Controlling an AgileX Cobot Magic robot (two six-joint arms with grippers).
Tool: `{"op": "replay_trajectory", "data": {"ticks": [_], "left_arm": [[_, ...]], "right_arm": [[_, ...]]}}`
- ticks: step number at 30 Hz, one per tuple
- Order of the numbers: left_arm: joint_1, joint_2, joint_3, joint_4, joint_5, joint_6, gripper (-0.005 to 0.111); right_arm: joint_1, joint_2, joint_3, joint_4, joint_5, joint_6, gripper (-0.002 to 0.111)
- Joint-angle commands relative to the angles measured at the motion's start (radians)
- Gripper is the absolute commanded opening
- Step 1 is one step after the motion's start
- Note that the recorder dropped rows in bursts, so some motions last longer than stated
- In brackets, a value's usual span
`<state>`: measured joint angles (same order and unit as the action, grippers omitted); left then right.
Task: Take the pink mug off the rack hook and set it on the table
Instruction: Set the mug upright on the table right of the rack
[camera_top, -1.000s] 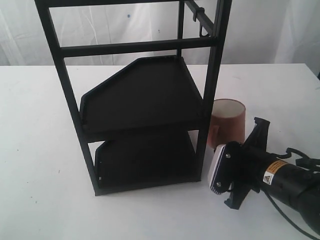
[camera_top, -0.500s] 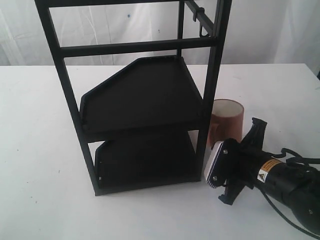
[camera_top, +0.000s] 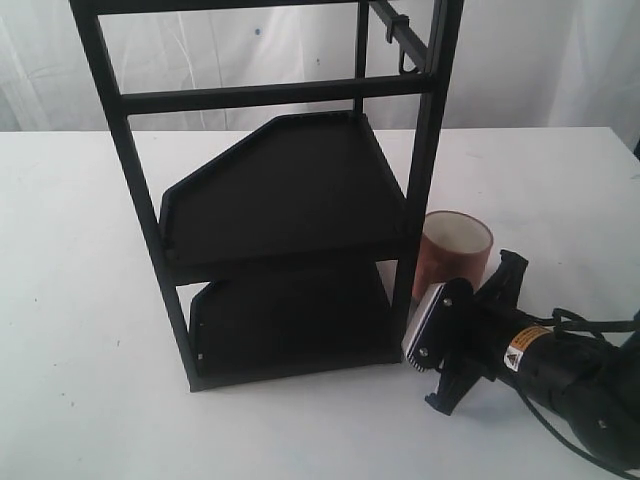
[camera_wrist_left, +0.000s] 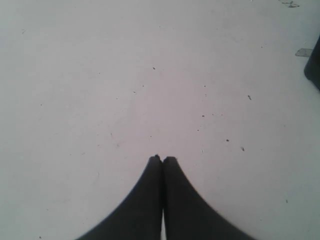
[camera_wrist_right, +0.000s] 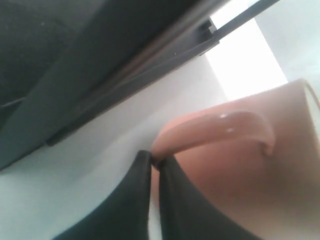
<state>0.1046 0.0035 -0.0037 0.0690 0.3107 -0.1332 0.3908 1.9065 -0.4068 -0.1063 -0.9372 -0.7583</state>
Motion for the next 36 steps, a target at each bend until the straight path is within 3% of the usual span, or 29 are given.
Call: {"op": "replay_trajectory", "data": {"ticks": [1,22,29,36], "left_arm": [[-0.008,-0.003,0.004,-0.004,0.016,0.001,0.0],[-0.008,-0.003,0.004,-0.004,0.016,0.001,0.0],[-0.008,-0.003,0.004,-0.004,0.016,0.001,0.0],[-0.008,-0.003,0.004,-0.004,0.016,0.001,0.0]], "right_arm": [[-0.005,0.004,-0.002,0.004,-0.003,0.012,0.011],[-0.005,0.004,-0.002,0.004,-0.003,0.012,0.016],[-0.003,0.001,0.001,0.004,-0.003,0.012,0.029],[-0.003,-0.054,0.001,0.004,0.041,0.088,0.029]]}}
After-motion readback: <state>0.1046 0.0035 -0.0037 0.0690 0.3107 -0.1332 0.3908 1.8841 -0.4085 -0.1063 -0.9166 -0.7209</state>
